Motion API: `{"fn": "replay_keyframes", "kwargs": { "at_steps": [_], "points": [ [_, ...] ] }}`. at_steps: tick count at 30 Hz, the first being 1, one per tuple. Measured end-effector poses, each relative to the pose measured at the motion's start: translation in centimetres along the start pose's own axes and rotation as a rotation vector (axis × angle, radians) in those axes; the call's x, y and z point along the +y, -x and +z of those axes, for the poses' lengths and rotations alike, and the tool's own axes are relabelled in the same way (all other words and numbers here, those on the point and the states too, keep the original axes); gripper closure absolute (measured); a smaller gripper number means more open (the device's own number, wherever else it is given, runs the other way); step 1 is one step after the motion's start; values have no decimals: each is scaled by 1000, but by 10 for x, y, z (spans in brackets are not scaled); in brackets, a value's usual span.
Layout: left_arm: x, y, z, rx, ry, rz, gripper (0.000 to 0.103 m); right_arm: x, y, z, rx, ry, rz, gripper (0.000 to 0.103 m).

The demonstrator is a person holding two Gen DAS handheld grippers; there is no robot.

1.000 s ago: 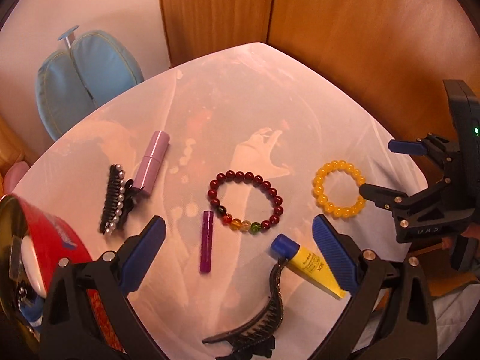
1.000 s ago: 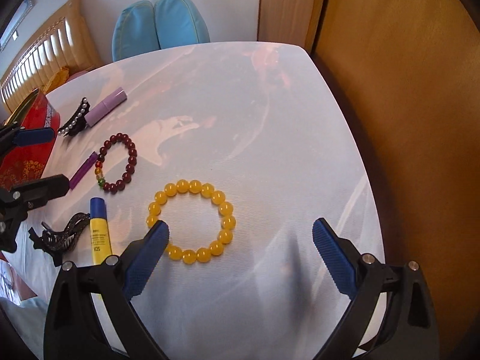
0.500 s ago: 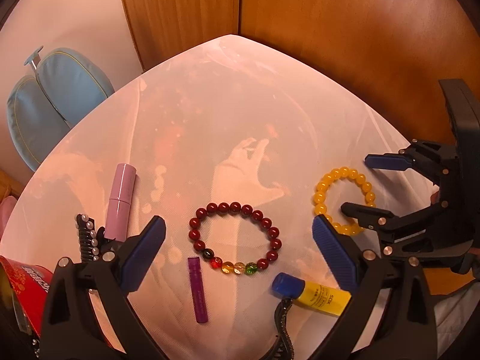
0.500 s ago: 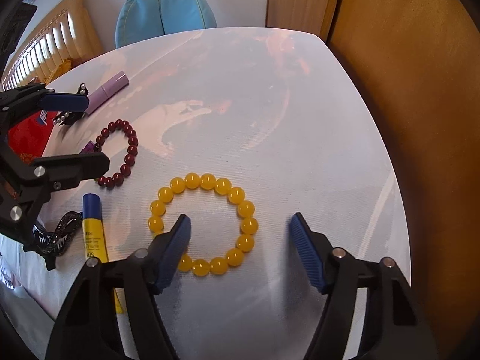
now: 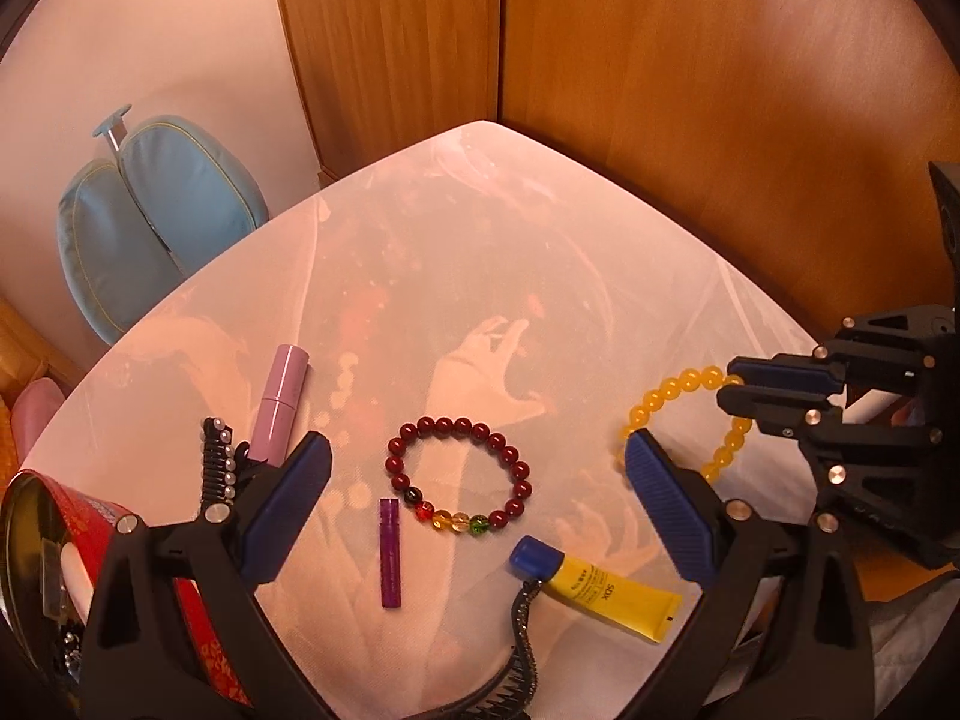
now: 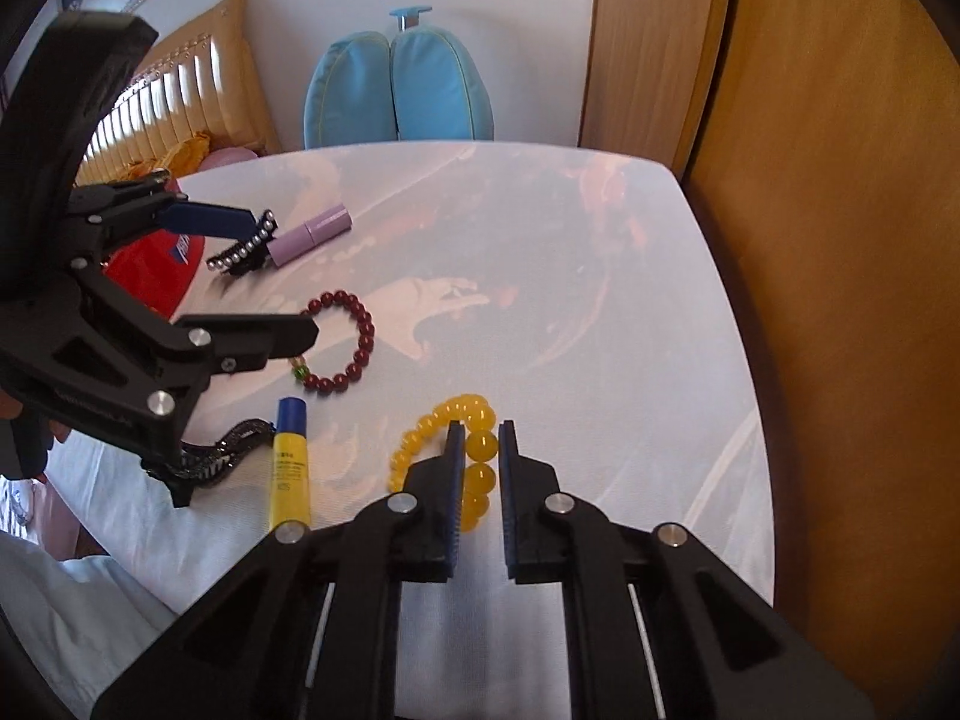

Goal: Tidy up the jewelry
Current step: 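Carry the yellow bead bracelet into the tin and open the right gripper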

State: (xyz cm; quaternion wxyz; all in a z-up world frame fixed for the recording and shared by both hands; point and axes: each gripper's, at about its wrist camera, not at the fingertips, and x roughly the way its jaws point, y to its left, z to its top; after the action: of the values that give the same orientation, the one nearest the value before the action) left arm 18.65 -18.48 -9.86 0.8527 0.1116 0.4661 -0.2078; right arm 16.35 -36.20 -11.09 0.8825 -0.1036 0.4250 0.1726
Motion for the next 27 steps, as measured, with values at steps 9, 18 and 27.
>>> {"fn": "replay_keyframes", "kwargs": {
  "at_steps": [9, 18, 27],
  "points": [
    [21, 75, -45, -47, 164, 136, 8, 27, 50, 26, -172, 93, 127, 91],
    [90, 140, -105, -88, 300, 261, 8, 108, 61, 59, -233, 191, 239, 91],
    [210, 167, -151, -115, 309, 264, 8, 224, 51, 115, -262, 232, 266, 91]
  ]
}}
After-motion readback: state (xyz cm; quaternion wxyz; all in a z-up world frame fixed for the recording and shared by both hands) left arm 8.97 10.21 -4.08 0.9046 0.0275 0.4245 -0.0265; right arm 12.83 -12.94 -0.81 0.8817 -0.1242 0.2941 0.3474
